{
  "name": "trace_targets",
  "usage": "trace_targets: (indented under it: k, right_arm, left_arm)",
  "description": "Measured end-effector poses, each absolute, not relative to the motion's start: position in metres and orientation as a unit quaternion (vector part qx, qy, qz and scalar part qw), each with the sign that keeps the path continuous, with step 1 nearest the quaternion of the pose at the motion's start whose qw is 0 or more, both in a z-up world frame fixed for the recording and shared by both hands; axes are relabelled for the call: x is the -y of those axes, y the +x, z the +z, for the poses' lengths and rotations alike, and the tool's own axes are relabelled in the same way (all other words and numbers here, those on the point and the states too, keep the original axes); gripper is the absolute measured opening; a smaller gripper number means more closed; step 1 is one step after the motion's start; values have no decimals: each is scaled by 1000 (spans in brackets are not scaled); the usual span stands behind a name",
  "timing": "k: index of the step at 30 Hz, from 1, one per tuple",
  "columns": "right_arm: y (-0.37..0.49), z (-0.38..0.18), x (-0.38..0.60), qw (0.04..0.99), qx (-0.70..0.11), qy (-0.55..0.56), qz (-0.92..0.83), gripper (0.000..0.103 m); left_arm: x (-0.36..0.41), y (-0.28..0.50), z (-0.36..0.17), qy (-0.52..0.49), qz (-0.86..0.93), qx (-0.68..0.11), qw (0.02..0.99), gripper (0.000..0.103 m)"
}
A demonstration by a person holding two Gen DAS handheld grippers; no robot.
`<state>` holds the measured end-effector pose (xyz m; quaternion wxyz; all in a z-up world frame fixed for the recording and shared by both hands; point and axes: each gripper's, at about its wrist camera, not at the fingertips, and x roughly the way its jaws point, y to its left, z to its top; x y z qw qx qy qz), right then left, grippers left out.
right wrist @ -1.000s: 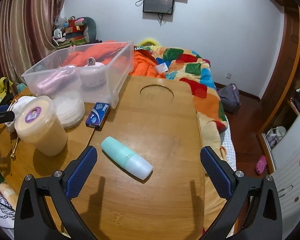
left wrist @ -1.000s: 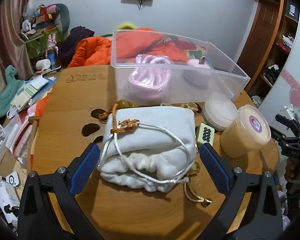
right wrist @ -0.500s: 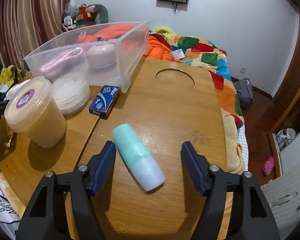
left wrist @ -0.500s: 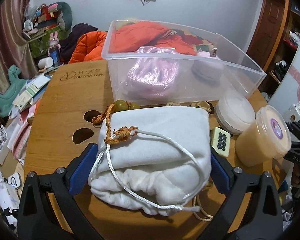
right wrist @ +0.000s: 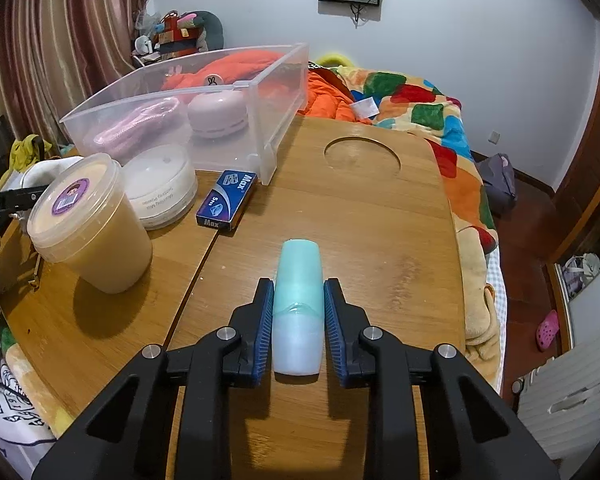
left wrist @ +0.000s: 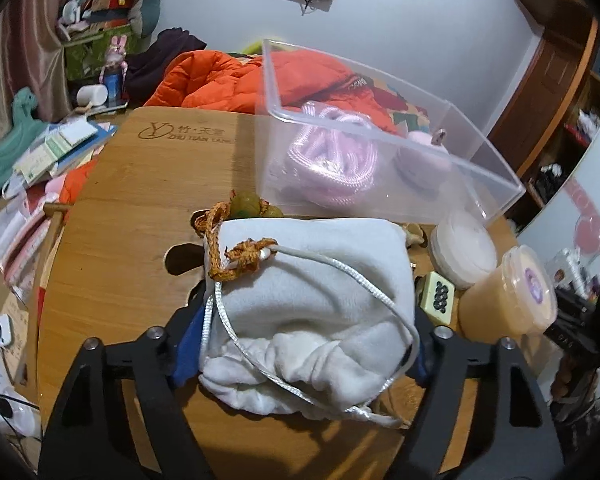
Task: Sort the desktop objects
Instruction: 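Grasp the white pouch with the left tool while the right tool grips the mint-green tube, then carry the pouch with the left tool while the right tool carries the tube over the bin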
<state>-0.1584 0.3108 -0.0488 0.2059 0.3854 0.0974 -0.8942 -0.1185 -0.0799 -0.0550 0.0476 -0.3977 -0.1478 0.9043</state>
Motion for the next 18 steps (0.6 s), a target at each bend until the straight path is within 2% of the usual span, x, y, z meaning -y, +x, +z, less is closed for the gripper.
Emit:
trace_targets:
  k: [5,7,8,10,18]
  right_arm:
    - [-160,-46,-315,213,-74,390,-893,23]
    - [-159,-42,-317,213,-69,387,-895,23]
    - [-159,-40,-317,214,-66,385,-895,23]
    - [-158,-35,-319,215,-60,380,-898,23]
    - [-156,-14,-321,226,-39,358,-905,23]
  left_arm:
    - [77,-109,-40,-380,912,144,51,70]
    - [75,-105,-35,-375,914,144,59,59]
    - [75,-105,-33,-375,914,145,61,58]
    - [73,-103,-28,-370,914,149,72,49]
    - [74,-100,-23,-360,913,171,84,41]
